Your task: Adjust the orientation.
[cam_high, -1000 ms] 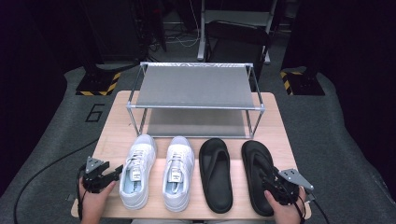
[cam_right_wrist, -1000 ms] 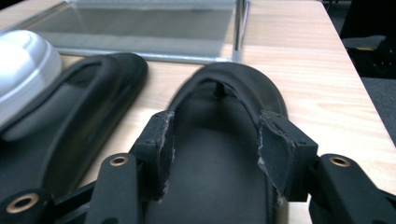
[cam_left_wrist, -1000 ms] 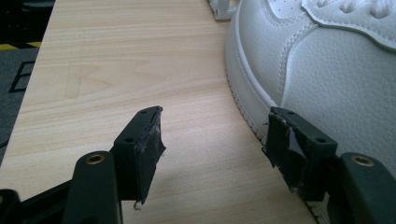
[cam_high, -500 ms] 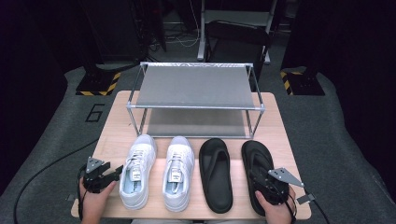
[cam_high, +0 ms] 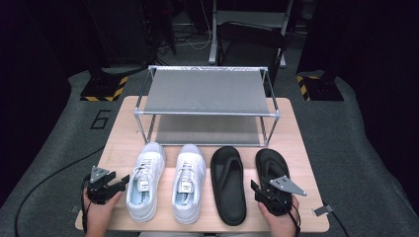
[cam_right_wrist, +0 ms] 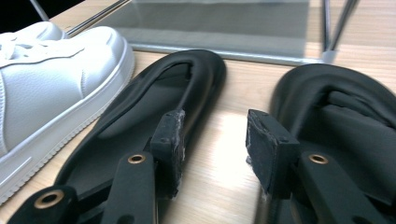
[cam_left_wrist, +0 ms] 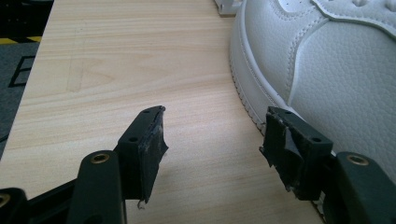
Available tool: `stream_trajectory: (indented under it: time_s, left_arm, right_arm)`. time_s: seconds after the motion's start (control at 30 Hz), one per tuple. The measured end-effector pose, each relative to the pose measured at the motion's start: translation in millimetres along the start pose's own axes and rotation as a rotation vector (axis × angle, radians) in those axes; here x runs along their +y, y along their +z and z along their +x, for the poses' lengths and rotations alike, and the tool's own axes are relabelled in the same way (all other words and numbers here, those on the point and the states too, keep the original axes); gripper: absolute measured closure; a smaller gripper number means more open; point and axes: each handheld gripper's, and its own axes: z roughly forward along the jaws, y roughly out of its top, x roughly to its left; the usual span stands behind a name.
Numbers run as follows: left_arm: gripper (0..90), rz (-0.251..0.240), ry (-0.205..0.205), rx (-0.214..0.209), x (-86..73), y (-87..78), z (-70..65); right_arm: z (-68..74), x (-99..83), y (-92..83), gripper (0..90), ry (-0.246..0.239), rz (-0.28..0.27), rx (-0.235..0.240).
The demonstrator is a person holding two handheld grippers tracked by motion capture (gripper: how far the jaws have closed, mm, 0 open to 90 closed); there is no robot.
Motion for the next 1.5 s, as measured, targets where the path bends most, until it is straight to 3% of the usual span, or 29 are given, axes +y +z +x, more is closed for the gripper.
stream_trajectory:
  time_s: [0.17,0.43,0.67,1.07,1.3,1.43,1.5]
  left_arm:
    - [38.0,-0.014,-0.005,0.003,-0.3,0.4,-0.3]
    - [37.9,0.0,-0.002,-0.001,0.2,-0.4,0.1]
    - [37.9,-0.001,-0.001,0.0,-0.1,0.2,-0.4]
    - [37.9,0.003,0.0,0.002,-0.2,0.3,-0.4]
    - [37.9,0.0,0.001,0.004,-0.1,0.5,-0.2]
    - [37.9,0.003,0.0,0.003,-0.1,0.2,-0.3]
    - [37.9,0.0,-0.001,0.004,-0.3,-0.1,-0.1]
  right_arm:
    - [5.2,0.3,6.5,57.3,0.0,0.013,0.014]
    - [7.1,-4.6,14.9,57.6,0.044,0.04,0.028]
    - [11.6,-8.6,23.6,57.6,0.039,0.066,0.041]
    - [19.4,-11.8,42.1,70.6,0.036,0.131,0.066]
    - [17.4,-11.3,46.7,73.3,0.047,0.117,0.076]
    - [17.4,-10.8,48.0,71.9,0.051,0.112,0.077]
    - [19.2,-12.1,48.4,64.5,0.048,0.129,0.066]
